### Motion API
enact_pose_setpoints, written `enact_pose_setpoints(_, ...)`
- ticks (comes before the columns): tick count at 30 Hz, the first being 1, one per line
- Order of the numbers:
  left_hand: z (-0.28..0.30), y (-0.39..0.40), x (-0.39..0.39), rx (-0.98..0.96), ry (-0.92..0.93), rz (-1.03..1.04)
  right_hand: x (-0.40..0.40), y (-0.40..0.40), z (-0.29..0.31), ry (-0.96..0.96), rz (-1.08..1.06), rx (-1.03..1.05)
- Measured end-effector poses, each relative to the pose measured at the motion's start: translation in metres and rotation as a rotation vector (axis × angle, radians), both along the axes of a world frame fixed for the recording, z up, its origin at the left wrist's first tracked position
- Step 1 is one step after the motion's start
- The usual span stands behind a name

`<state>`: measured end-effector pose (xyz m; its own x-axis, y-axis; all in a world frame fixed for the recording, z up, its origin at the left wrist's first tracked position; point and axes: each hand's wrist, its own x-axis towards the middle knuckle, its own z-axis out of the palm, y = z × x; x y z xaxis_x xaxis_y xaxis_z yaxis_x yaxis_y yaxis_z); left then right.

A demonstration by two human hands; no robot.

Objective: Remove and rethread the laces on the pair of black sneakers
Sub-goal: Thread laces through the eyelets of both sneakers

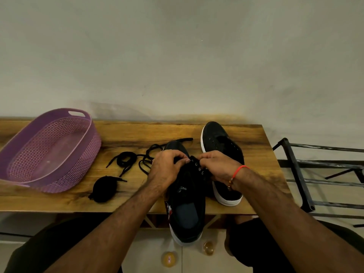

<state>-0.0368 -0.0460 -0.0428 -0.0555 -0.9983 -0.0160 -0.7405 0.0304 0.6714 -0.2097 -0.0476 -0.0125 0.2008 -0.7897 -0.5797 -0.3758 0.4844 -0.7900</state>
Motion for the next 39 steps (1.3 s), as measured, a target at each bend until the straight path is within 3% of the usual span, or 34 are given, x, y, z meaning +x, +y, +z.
enact_pose_setpoints(7, 0.0, 0.002, 0.003, -0.009, 0.002, -0.003, 0.003, 0.001, 0.0, 0.012, 0.044, -0.021)
enact_pose_setpoints(11, 0.002, 0.003, 0.004, -0.014, 0.008, 0.007, 0.007, 0.002, 0.004, -0.121, -0.045, 0.048)
enact_pose_setpoints(20, 0.004, 0.005, 0.01, -0.023, 0.02, -0.035, 0.023, 0.001, 0.003, 0.299, 0.031, -0.28)
enact_pose_setpoints(25, 0.018, 0.004, 0.02, 0.157, -0.077, -0.059, 0.017, -0.002, 0.005, 0.19, -0.109, -0.297)
enact_pose_setpoints(27, 0.023, 0.003, 0.028, 0.249, -0.123, -0.02, 0.016, -0.005, 0.01, 0.036, -0.278, -0.296)
enact_pose_setpoints(30, 0.028, 0.001, 0.038, 0.29, -0.076, 0.077, 0.007, -0.015, 0.03, -0.504, -0.629, -0.292)
enact_pose_setpoints(32, 0.028, 0.001, 0.04, 0.316, -0.071, 0.108, -0.007, -0.026, 0.048, -0.811, -0.82, -0.405)
enact_pose_setpoints(34, 0.028, 0.002, 0.04, 0.362, -0.056, 0.114, -0.025, -0.033, 0.064, -0.937, -0.923, -0.562)
enact_pose_setpoints(36, 0.027, 0.003, 0.039, 0.382, -0.065, 0.117, -0.04, -0.035, 0.074, -0.762, -0.877, -0.738)
enact_pose_setpoints(39, 0.026, 0.004, 0.037, 0.386, -0.147, 0.115, -0.035, -0.028, 0.068, -0.058, -0.421, -0.855)
